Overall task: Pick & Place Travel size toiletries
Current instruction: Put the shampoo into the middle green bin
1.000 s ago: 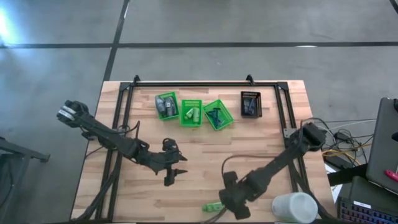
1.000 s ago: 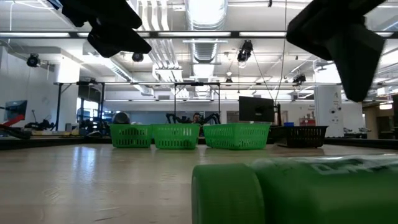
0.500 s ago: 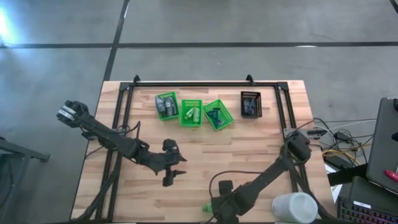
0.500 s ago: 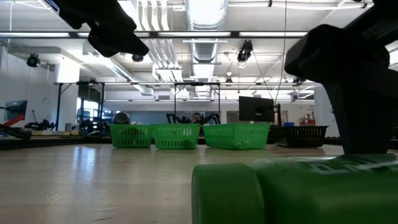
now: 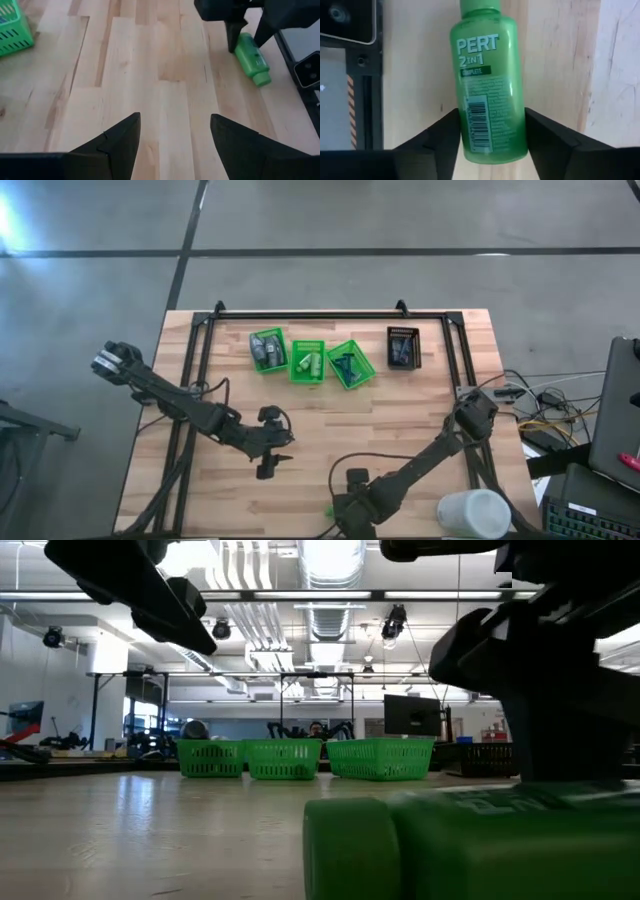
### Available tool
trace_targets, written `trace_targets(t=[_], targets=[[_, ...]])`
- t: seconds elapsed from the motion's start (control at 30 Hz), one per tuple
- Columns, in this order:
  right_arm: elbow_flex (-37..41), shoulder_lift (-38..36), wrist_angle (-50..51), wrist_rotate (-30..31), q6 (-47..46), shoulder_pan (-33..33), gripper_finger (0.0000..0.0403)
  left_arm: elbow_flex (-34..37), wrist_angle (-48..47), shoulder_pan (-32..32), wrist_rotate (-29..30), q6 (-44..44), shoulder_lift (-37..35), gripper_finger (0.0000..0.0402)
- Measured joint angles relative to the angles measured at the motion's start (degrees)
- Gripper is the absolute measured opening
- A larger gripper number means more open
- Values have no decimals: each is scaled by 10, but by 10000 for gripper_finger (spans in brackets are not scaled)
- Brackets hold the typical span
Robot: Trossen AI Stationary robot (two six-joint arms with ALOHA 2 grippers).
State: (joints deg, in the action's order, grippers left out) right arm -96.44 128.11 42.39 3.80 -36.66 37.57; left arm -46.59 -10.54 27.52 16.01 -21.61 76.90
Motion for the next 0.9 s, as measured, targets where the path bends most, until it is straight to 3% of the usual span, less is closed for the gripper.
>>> trace_targets(t=[0.23, 0.43, 0.63, 0.8, 0.9], targets=[[1, -8, 1, -10, 8, -16, 152, 0, -15, 3, -10, -18, -1, 243], [2, -48, 20, 6, 15, -51, 155, 0, 33, 16, -11, 5, -11, 241], [2, -101, 37, 2, 49, -90, 150, 0, 82, 57, 4, 195, -17, 243], [2, -150, 41, -29, 71, -128, 155, 0, 81, 75, 116, 382, -21, 243], [2, -171, 39, -56, 71, -151, 155, 0, 125, 79, 177, 474, -15, 243]])
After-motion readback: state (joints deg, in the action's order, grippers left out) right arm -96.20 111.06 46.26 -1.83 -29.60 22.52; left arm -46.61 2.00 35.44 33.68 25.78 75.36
